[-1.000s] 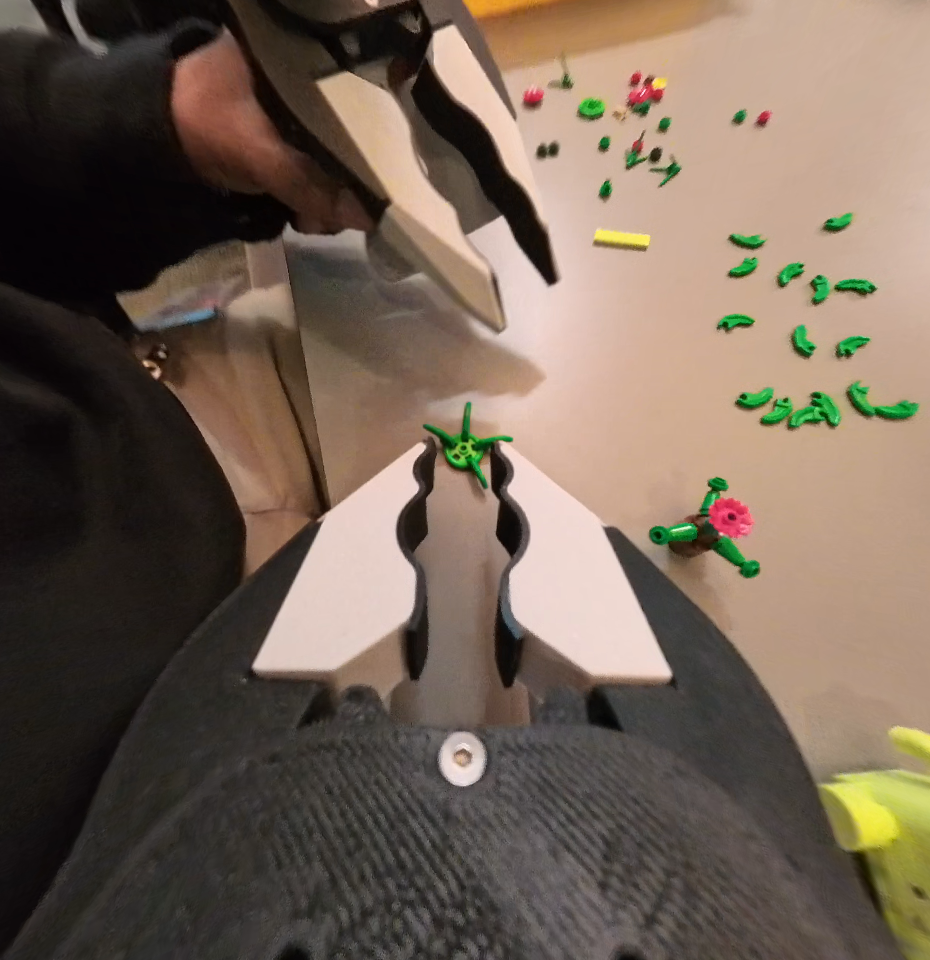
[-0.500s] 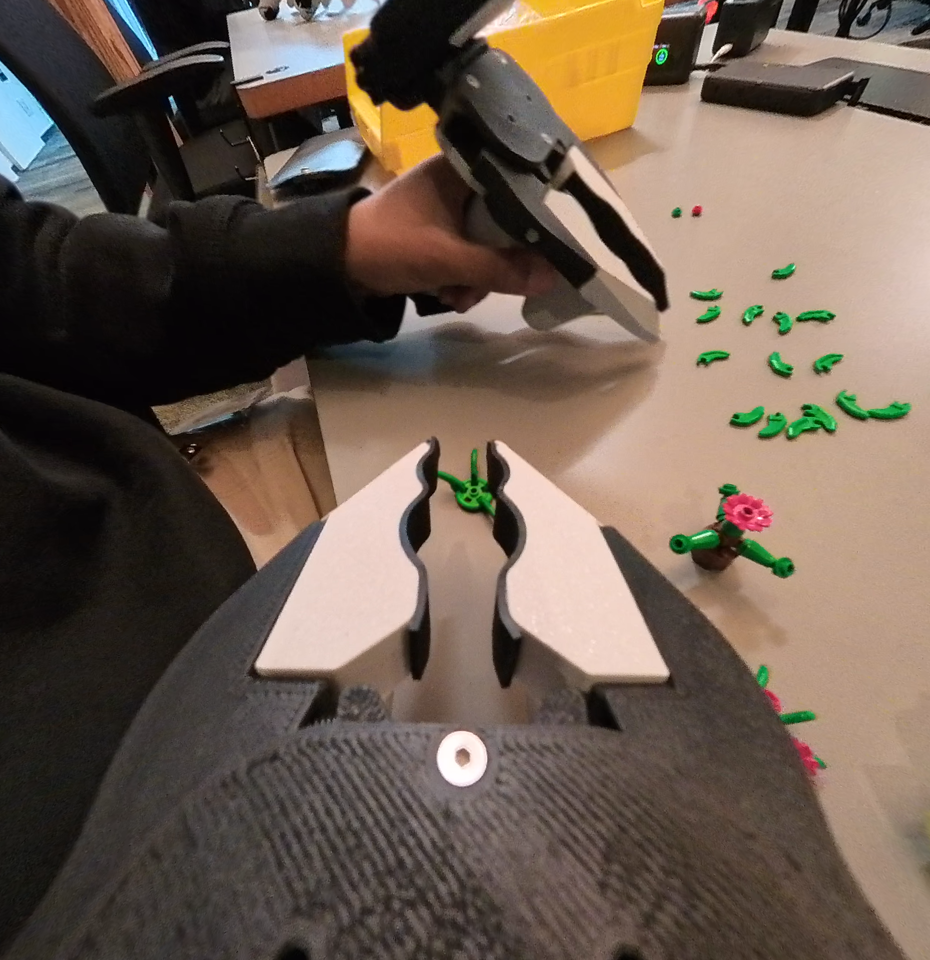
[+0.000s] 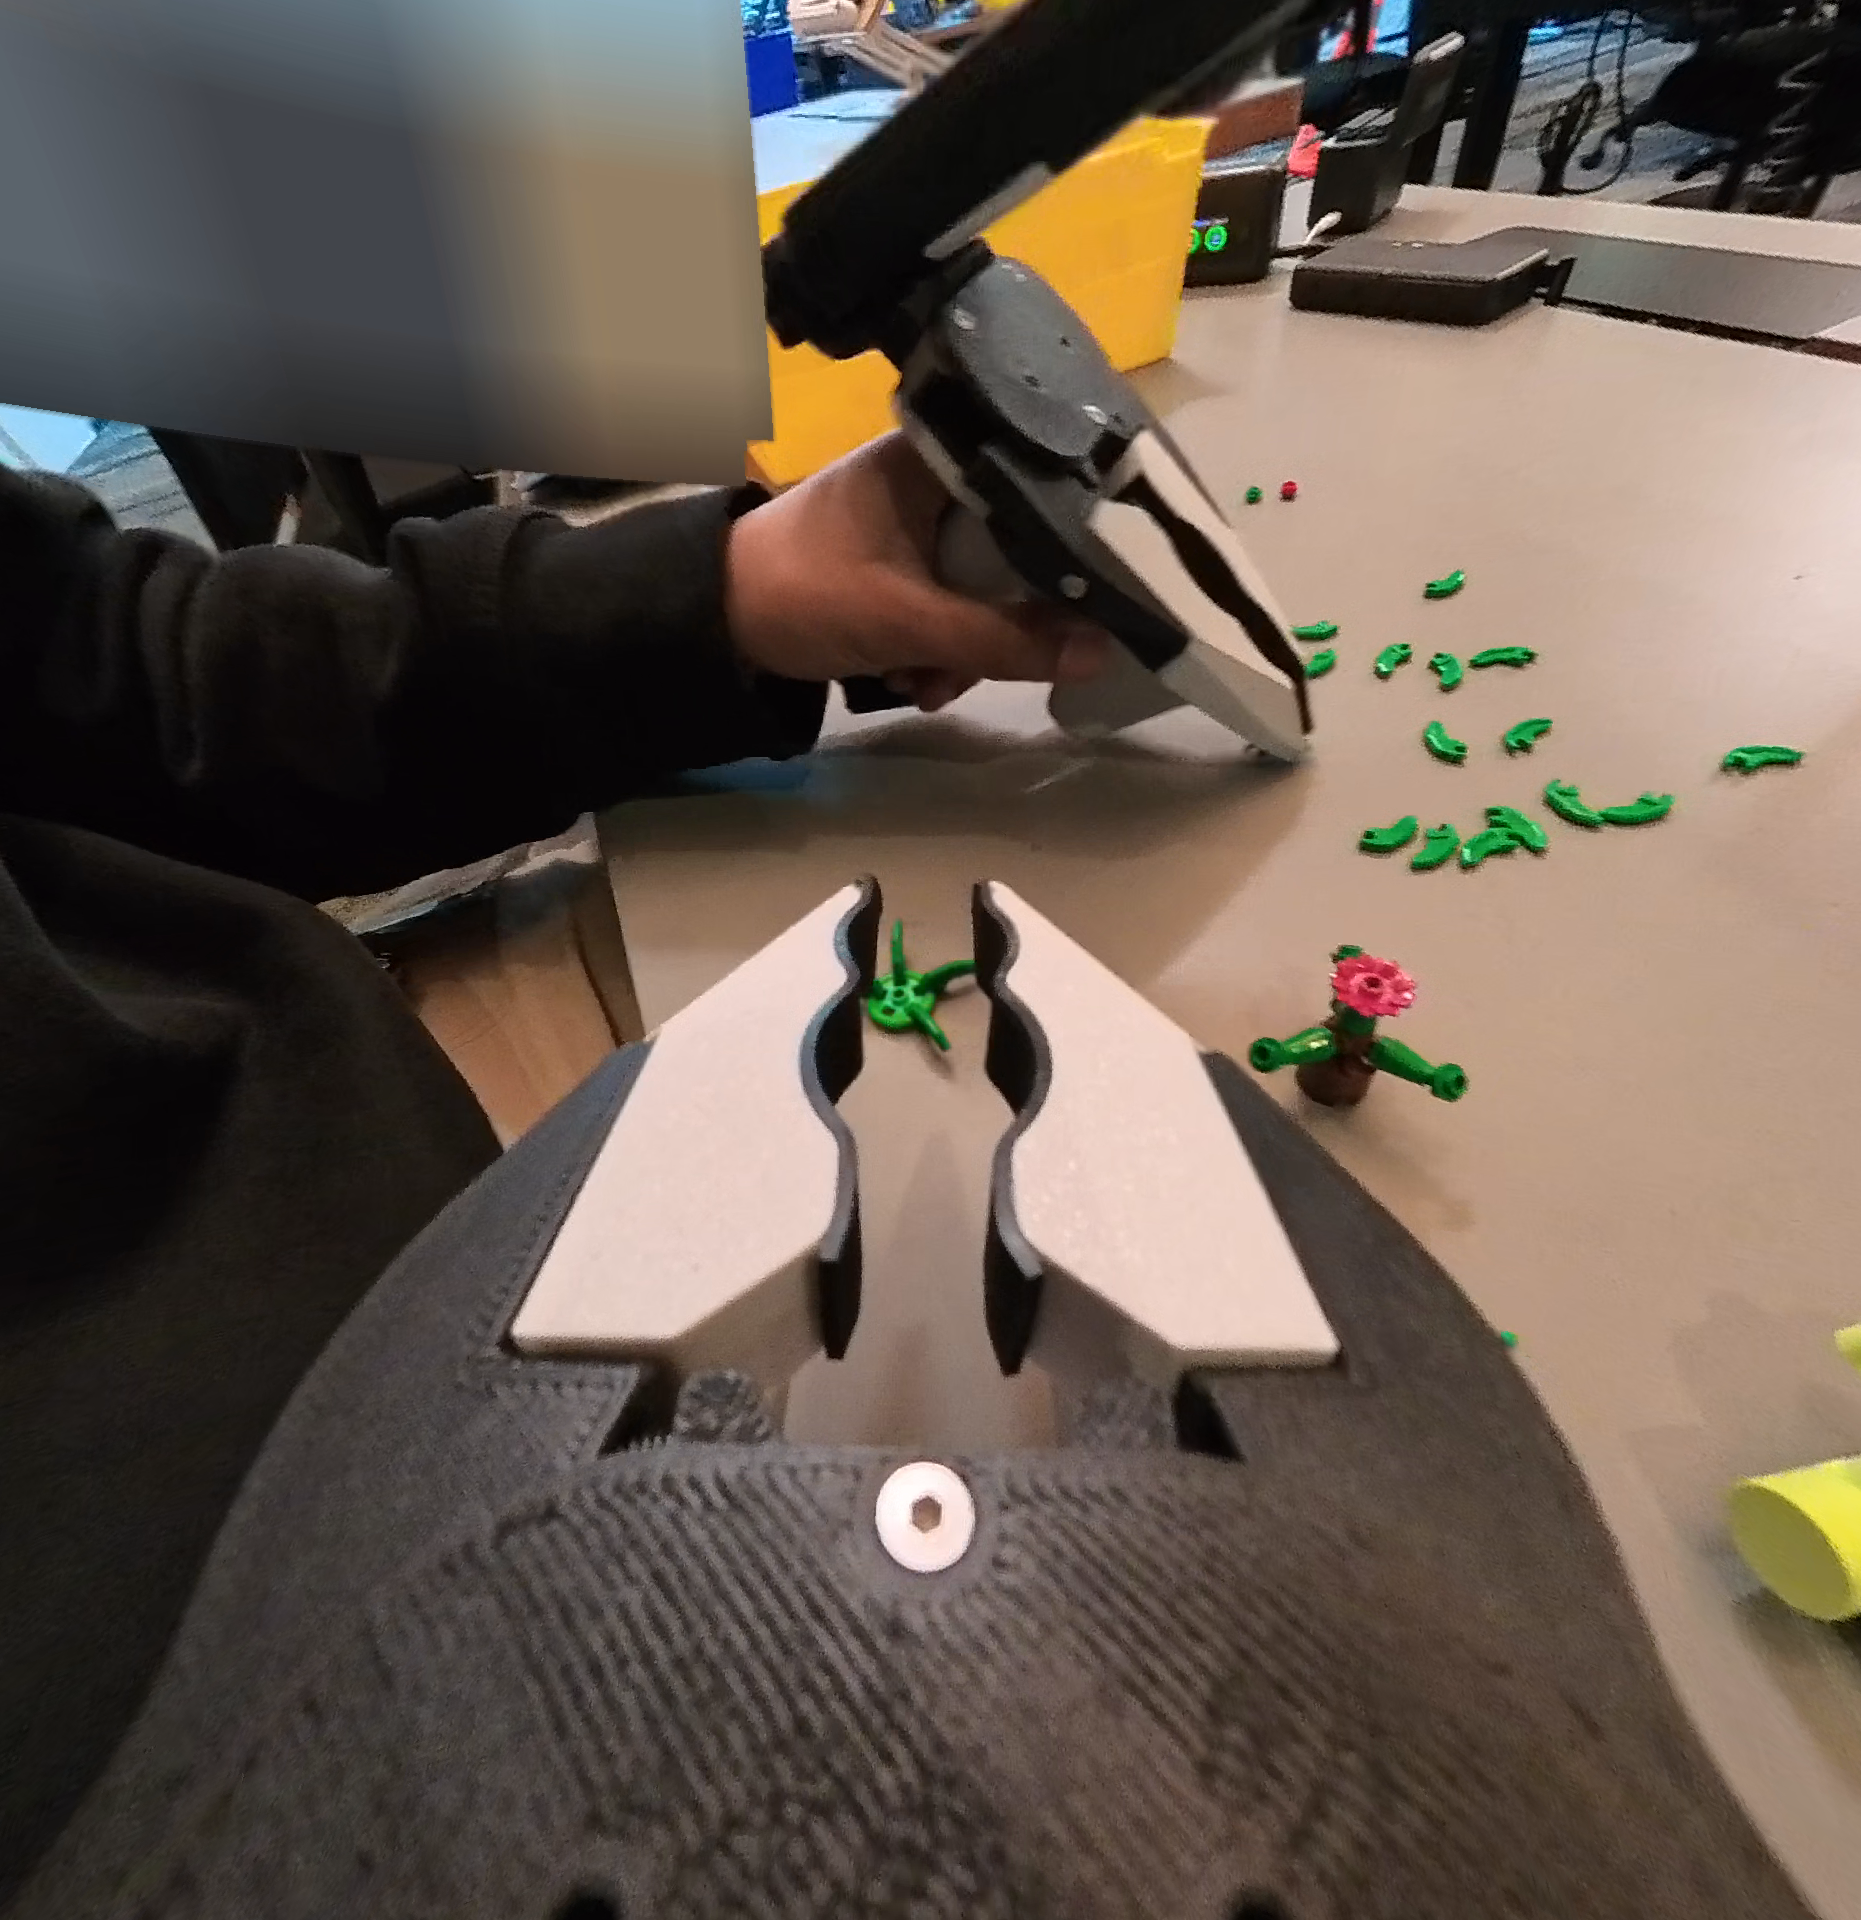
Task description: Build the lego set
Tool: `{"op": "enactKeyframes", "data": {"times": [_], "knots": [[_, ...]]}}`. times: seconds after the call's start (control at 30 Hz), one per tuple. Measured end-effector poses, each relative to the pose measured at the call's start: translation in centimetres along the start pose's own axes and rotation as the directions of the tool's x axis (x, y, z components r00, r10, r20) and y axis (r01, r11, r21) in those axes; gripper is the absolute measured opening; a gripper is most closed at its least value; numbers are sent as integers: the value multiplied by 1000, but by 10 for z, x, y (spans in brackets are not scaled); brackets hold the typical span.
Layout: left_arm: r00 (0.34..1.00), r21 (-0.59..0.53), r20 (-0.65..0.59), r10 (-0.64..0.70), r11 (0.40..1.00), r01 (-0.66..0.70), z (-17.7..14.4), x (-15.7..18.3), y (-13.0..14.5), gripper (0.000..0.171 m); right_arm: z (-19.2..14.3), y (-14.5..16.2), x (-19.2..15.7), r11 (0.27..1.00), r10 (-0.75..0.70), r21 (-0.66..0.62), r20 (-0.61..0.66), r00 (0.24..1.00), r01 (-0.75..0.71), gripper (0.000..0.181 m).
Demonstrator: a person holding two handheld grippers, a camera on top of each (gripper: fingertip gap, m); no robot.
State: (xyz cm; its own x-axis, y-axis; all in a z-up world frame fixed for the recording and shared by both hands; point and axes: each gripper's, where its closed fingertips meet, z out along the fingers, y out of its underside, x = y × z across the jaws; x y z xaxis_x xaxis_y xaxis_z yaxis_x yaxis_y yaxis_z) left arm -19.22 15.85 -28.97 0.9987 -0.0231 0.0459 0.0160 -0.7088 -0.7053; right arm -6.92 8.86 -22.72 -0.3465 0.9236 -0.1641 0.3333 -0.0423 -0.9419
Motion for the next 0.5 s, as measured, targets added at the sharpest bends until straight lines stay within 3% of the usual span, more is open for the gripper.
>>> {"op": "enactKeyframes", "data": {"times": [0.23, 0.37, 0.5], "knots": [[963, 189, -165, 213, 965, -181, -47, 60, -2, 2, -7, 2, 19, 995, 95, -2, -59, 994, -95, 19], [924, 298, -78, 376, 893, -338, -71, 85, -8, 2, -7, -13, 26, 973, 220, 77, -30, 975, -217, 30], [873, 371, -19, 488, 814, -447, -84, 110, -12, 2, -8, -33, 25, 879, 430, 160, 137, 892, -449, 38]]}}
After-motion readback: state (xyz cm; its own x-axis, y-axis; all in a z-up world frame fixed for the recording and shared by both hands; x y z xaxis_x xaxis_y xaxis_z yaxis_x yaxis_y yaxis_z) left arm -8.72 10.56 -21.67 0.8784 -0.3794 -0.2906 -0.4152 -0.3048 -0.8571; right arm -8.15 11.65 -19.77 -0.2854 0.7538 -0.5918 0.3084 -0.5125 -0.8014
